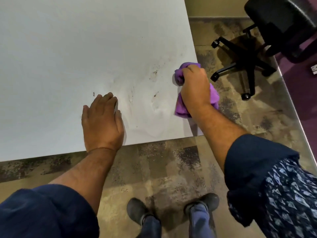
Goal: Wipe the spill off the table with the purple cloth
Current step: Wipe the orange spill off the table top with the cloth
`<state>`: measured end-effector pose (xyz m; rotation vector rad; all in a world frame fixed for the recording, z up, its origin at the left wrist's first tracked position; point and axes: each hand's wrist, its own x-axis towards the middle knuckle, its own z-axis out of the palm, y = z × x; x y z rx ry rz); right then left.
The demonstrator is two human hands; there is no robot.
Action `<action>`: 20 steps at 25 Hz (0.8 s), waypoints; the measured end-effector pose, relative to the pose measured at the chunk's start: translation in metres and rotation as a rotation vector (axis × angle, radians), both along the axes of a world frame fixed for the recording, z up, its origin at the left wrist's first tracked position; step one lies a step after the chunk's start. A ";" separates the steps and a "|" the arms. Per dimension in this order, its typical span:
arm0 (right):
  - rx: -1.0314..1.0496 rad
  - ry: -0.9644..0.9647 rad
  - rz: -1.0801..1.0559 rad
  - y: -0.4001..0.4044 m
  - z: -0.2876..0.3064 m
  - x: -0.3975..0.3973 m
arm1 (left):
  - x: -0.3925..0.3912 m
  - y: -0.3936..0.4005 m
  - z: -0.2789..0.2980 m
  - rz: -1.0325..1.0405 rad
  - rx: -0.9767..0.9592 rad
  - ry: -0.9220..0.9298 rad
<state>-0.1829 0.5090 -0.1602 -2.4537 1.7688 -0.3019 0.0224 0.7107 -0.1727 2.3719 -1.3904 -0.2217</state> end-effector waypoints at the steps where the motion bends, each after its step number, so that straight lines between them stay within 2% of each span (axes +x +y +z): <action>1: 0.010 -0.021 -0.043 -0.004 -0.004 0.004 | 0.001 0.000 0.000 0.006 -0.003 -0.002; 3: 0.023 -0.062 -0.095 0.000 -0.005 0.012 | 0.002 -0.001 -0.002 0.016 -0.010 -0.007; 5: 0.049 -0.132 -0.035 0.028 -0.001 0.025 | 0.002 0.000 -0.001 0.014 0.003 -0.014; 7: 0.103 -0.198 0.146 0.074 0.000 0.046 | 0.002 -0.001 0.001 0.008 0.005 -0.018; 10: 0.221 -0.199 0.427 0.121 -0.002 0.059 | 0.002 -0.002 0.001 0.004 0.021 -0.034; 12: 0.236 -0.147 0.557 0.125 -0.003 0.047 | 0.001 -0.003 0.002 0.003 0.033 -0.040; 15: 0.129 -0.076 0.690 0.100 0.003 0.029 | 0.000 -0.002 0.004 0.008 0.037 -0.033; 18: 0.031 -0.064 0.444 0.034 0.009 0.037 | 0.003 -0.002 0.002 0.012 0.031 -0.022; 20: 0.066 -0.095 0.255 -0.007 0.009 0.050 | 0.002 -0.002 0.002 0.012 0.035 -0.013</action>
